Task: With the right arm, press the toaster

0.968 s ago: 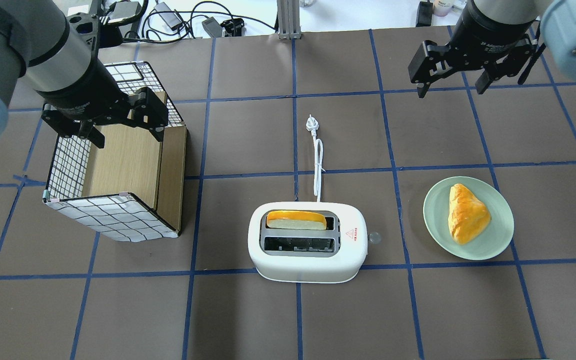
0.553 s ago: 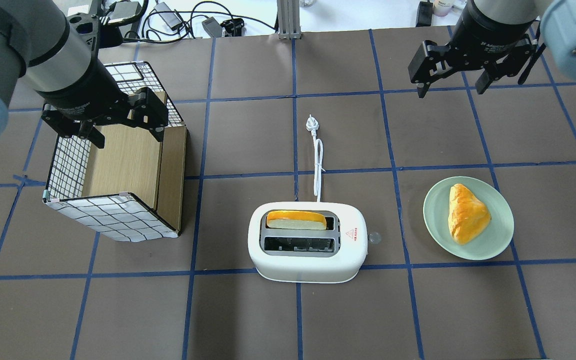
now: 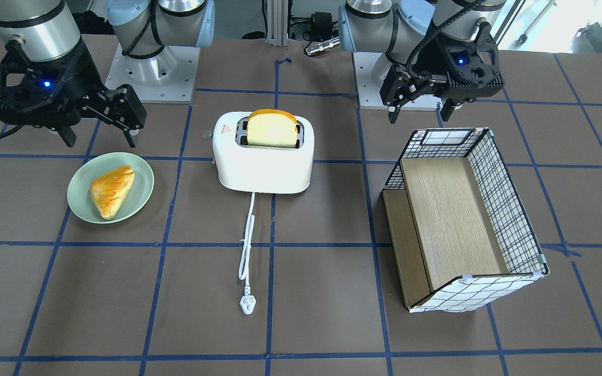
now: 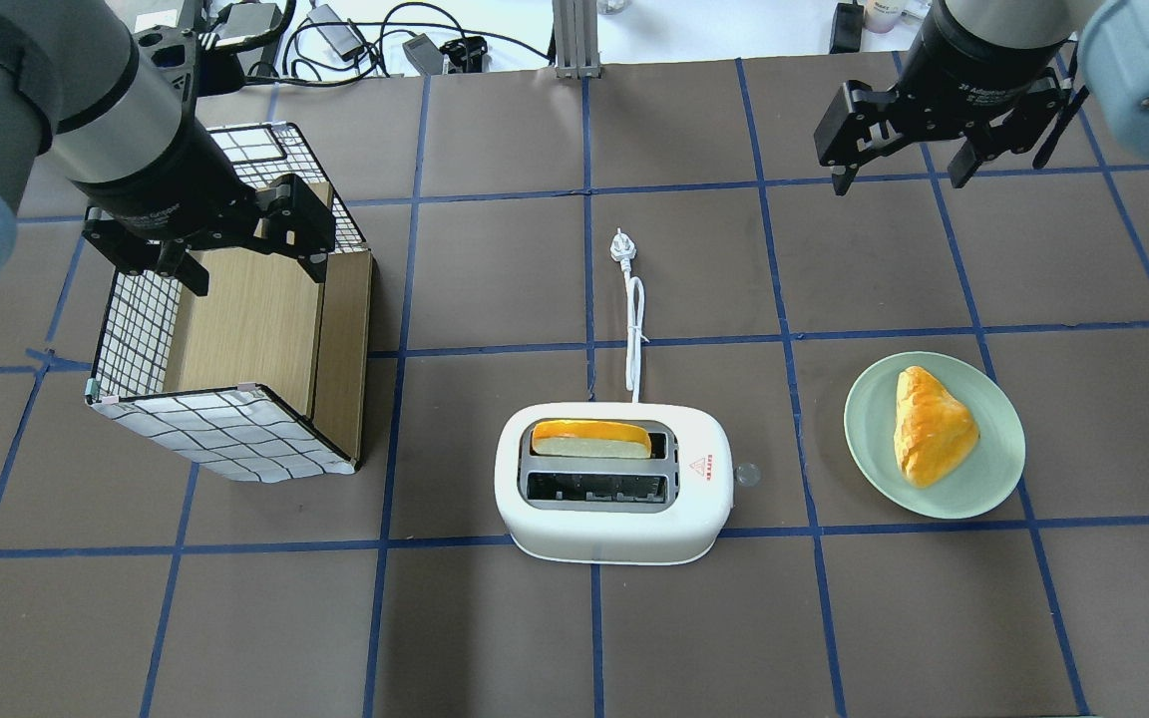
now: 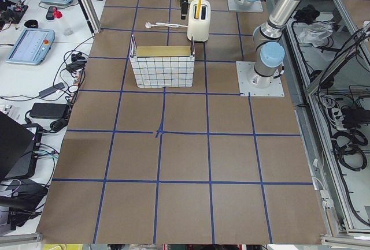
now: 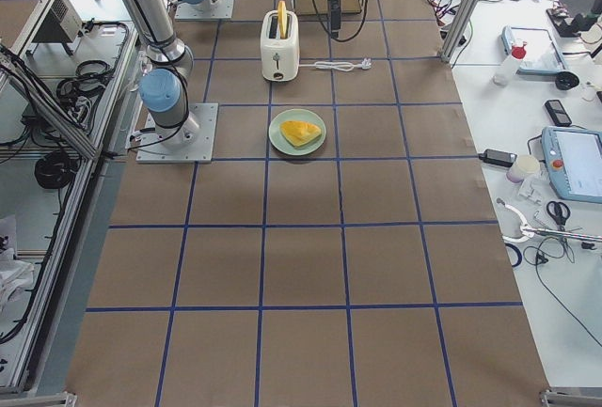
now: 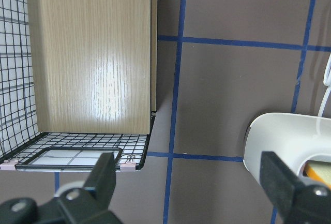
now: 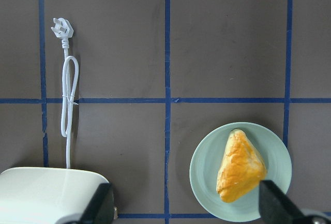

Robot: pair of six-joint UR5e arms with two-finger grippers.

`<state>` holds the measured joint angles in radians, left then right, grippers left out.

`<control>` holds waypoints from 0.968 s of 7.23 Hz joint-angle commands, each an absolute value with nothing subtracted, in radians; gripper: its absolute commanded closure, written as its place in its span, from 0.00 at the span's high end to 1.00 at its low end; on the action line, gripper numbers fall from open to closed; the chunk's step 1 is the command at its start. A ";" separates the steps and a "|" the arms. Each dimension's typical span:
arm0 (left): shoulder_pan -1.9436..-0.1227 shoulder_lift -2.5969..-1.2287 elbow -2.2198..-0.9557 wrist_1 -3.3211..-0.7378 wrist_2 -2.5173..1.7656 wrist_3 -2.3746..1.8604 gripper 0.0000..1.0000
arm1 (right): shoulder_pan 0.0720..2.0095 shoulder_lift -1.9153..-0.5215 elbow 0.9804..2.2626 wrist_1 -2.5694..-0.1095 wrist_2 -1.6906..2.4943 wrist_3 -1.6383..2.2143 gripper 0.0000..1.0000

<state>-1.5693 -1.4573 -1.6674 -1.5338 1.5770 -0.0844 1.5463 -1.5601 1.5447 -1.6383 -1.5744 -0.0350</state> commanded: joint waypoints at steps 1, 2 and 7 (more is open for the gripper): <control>-1.569 -1.457 -1.667 -1.534 1.577 -0.084 1.00 | 1.546 -1.560 1.545 -1.638 -1.572 -0.035 1.00; -1.569 -1.457 -1.667 -1.534 1.577 -0.084 1.00 | 1.546 -1.560 1.545 -1.638 -1.569 -0.032 1.00; -1.569 -1.457 -1.667 -1.534 1.577 -0.084 1.00 | 1.548 -1.568 1.546 -1.349 -1.395 0.245 0.00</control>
<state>-1.5693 -1.4573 -1.6674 -1.5336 1.5769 -0.0844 1.5478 -1.5670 1.5457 -1.4027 -1.4754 0.1761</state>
